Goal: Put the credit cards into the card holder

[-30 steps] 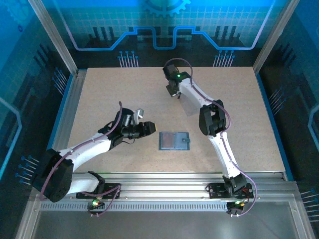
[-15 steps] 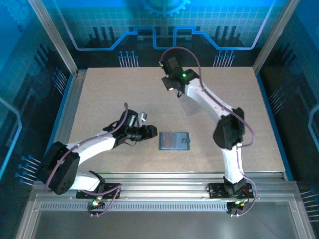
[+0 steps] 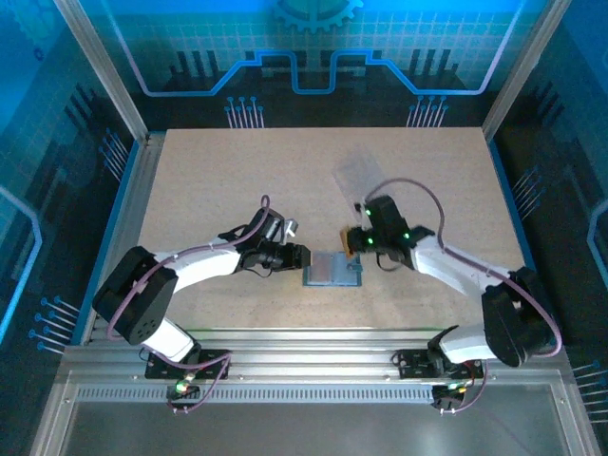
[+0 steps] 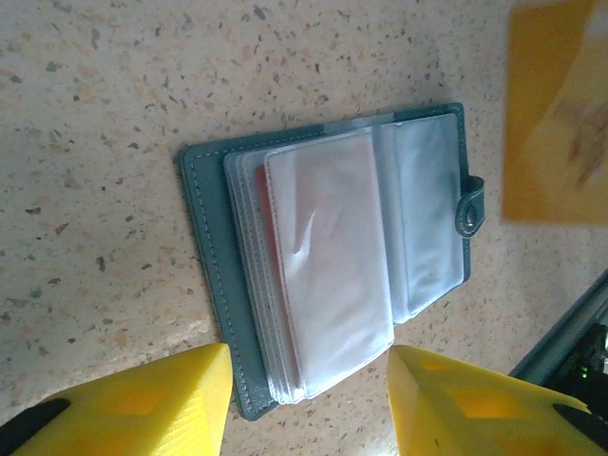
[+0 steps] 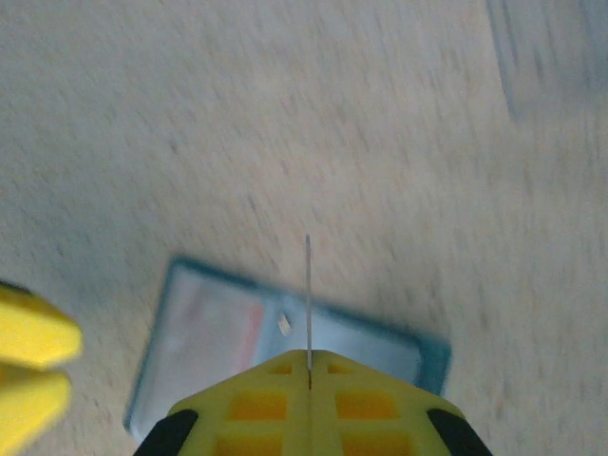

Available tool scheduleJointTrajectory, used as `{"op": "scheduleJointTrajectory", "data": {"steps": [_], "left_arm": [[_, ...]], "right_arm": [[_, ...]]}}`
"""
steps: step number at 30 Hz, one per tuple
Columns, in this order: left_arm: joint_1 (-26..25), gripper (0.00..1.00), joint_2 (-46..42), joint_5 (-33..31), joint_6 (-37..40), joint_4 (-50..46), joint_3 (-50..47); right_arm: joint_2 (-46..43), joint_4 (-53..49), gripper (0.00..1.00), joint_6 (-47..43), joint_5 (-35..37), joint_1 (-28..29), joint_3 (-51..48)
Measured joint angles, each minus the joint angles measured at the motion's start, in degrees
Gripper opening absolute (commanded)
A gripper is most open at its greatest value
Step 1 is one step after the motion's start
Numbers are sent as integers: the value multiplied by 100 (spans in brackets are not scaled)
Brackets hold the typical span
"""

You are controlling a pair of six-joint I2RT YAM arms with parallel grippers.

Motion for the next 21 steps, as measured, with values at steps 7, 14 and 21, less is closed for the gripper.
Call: {"op": "scheduleJointTrajectory", "data": {"steps": [7, 14, 21], "left_arm": [[-15, 36, 321, 9, -4, 76, 2], [-20, 29, 584, 48, -7, 177, 11], [-20, 24, 715, 46, -11, 225, 87]], "right_arm": [[-459, 1561, 0, 940, -787, -260, -1215], [-269, 2562, 0, 1429, -1134, -260, -1572], [162, 3018, 0, 1633, -1303, -260, -1644]]}}
